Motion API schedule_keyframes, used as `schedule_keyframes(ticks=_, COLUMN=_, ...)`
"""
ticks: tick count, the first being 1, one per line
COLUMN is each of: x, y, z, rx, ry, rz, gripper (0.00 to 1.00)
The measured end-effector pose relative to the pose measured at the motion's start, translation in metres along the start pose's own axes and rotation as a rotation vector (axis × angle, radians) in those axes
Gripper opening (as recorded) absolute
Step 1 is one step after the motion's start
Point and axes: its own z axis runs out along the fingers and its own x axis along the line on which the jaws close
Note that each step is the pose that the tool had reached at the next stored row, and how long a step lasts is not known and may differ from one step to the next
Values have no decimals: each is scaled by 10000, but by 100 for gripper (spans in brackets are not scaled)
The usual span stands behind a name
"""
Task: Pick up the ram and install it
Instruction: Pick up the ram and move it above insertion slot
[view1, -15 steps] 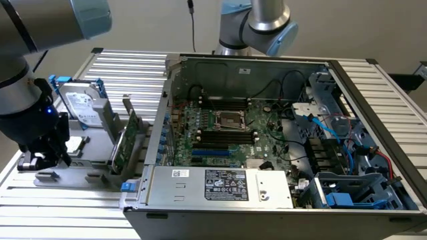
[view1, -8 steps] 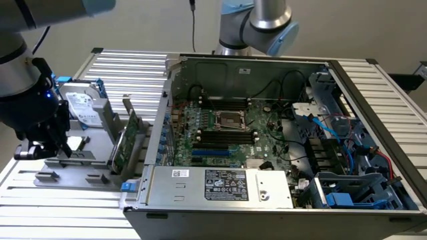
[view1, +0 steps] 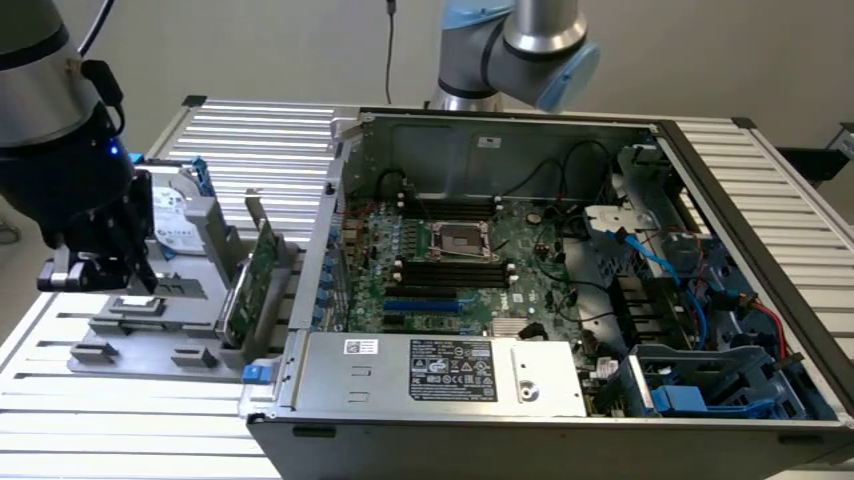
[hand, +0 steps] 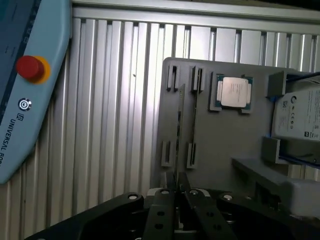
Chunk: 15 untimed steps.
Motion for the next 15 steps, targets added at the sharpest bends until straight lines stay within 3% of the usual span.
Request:
schedule_keyframes(ticks=7, x=4, y=-282, z=-330, rx=-38, ry=0, rz=0, gripper=14)
schedule_keyframes(ticks=15, x=-6, y=-610, z=-628, rx=-40, ry=0, rz=2, gripper=14)
